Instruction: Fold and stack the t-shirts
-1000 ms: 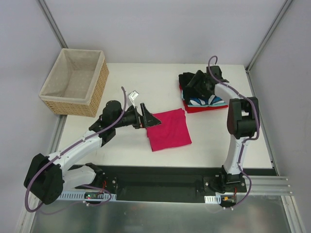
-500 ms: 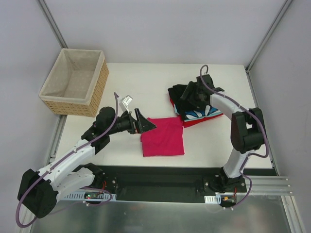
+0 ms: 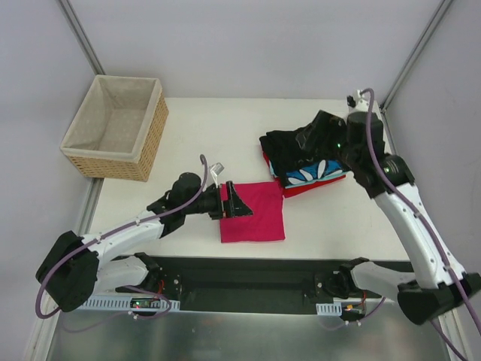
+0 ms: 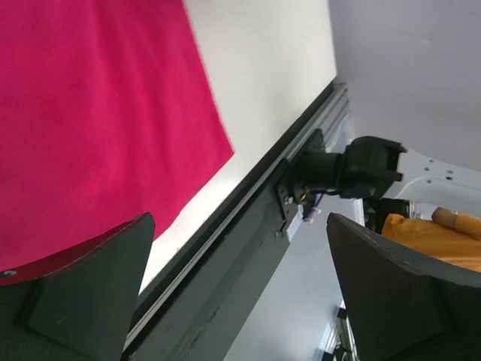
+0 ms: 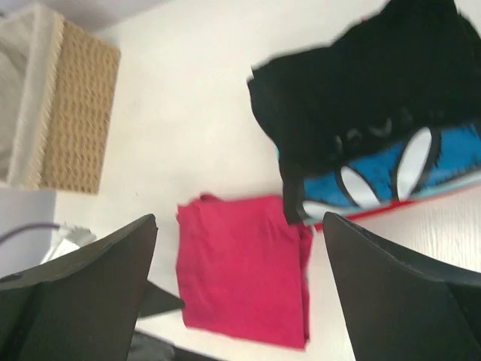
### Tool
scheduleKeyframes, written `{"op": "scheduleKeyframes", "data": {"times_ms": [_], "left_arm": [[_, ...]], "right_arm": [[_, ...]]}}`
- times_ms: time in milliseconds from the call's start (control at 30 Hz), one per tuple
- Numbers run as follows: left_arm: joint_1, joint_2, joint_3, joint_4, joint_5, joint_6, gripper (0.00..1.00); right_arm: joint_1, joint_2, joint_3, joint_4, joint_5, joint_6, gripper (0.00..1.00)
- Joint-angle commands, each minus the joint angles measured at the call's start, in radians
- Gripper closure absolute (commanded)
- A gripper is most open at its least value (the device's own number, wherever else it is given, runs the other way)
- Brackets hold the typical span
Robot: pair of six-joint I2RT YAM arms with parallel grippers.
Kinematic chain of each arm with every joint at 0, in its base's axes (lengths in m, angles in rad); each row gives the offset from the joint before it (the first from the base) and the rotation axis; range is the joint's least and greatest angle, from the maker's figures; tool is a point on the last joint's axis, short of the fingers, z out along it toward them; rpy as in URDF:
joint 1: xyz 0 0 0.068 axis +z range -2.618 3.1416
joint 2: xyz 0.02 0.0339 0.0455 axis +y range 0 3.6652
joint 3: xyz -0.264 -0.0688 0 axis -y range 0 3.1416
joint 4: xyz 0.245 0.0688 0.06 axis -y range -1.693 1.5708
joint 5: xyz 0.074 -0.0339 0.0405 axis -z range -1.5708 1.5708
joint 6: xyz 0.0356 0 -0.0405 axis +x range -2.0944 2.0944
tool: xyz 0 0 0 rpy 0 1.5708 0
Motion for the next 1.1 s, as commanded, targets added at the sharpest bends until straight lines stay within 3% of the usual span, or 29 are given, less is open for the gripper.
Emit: {"op": "scheduleKeyframes", "data": {"times_ms": [0, 267, 367, 600, 833, 1067], "left_arm": [[-0.011, -0.084, -0.084, -0.003, -0.078, -0.057, 0.01], [-0.011, -0.47, -0.23, -0.338, -0.255, -0.148, 0.01], [-0.011, -0.495, -0.296, -0.347, -0.25, -0.203, 0.01], [-0.011, -0.399, -0.359, -0.35, -0.256, -0.249, 0.01], [-0.011, -0.239, -0.328, -0.343, -0.307, -0.229, 0.01], [-0.011, -0.11, -0.329, -0.243, -0.35, -0.235, 0.01]], "right_arm": [[0.032, -0.108, -0.172, -0.092, 0.005, -0.006, 0.04], [0.041, -0.228, -0.309, -0.109, 0.034, -0.022, 0.04], [0.044, -0.231, -0.33, -0.088, 0.008, -0.016, 0.04], [0.05, -0.252, -0.343, -0.073, 0.004, -0.017, 0.04], [0.049, -0.275, -0.364, -0.073, 0.01, -0.025, 0.04], [0.05, -0.288, -0.37, -0.088, 0.022, -0.04, 0.04]]}}
